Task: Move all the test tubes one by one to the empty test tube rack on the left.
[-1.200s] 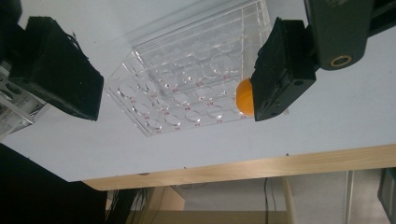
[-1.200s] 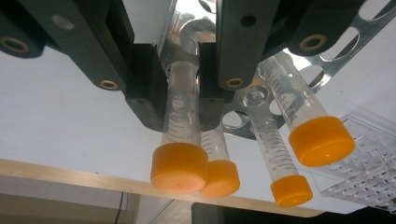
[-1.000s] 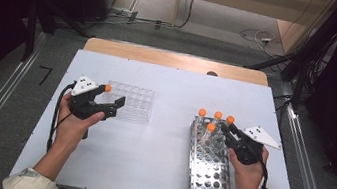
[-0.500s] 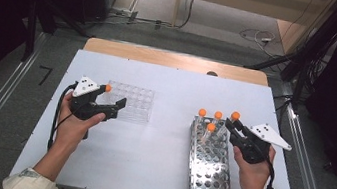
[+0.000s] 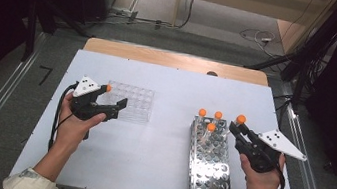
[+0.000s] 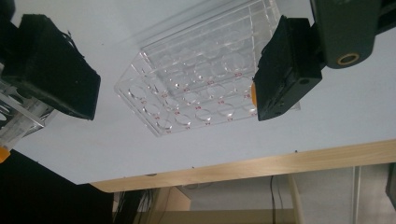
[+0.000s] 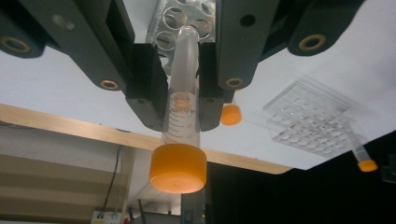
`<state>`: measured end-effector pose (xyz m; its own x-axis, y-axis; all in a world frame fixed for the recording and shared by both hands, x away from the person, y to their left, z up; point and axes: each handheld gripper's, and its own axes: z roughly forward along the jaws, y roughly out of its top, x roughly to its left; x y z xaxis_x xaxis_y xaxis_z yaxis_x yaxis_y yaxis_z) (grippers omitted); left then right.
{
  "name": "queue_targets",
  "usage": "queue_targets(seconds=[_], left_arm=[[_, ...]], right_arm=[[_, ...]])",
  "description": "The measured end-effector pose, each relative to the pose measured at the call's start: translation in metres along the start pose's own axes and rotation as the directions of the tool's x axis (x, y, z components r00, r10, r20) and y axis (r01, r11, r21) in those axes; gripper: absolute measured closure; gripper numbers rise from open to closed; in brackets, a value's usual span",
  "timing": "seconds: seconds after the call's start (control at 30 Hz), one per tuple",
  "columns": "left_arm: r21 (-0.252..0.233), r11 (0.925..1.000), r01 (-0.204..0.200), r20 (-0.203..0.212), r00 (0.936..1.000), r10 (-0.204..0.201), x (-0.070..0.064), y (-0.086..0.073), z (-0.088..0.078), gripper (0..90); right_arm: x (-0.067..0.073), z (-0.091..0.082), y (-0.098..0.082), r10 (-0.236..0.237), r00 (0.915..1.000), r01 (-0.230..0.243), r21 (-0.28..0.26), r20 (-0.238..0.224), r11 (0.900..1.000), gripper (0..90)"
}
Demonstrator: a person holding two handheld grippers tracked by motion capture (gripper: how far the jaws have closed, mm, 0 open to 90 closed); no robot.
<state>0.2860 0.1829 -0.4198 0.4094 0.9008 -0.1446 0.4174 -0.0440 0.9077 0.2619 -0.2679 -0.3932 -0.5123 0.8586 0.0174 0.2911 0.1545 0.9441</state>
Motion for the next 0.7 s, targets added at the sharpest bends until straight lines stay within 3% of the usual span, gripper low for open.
queue_targets(seconds=[0.1,0.27,0.43,0.7], left_arm=[[-0.001,1.0,-0.002,0.001,1.0,0.002,-0.001,0.0,0.0,15.8],[-0.001,1.0,-0.004,0.009,1.0,0.004,-0.004,0.001,0.0,15.8],[-0.013,0.9999,-0.008,0.026,0.9996,0.008,-0.01,0.005,-0.003,15.8],[-0.023,0.9997,-0.01,0.043,0.999,0.011,-0.012,0.007,-0.006,15.8]], right_arm=[[0.009,-0.011,0.004,-0.008,0.9994,0.008,-0.007,-0.035,1.0,71.0],[0.024,-0.014,0.009,-0.03,0.9956,0.029,-0.005,-0.089,1.0,71.1],[0.038,-0.008,0.01,-0.05,0.9899,0.051,0.003,-0.132,0.999,71.1],[0.065,0.015,0.012,-0.071,0.9768,0.076,0.016,-0.202,0.997,71.1]])
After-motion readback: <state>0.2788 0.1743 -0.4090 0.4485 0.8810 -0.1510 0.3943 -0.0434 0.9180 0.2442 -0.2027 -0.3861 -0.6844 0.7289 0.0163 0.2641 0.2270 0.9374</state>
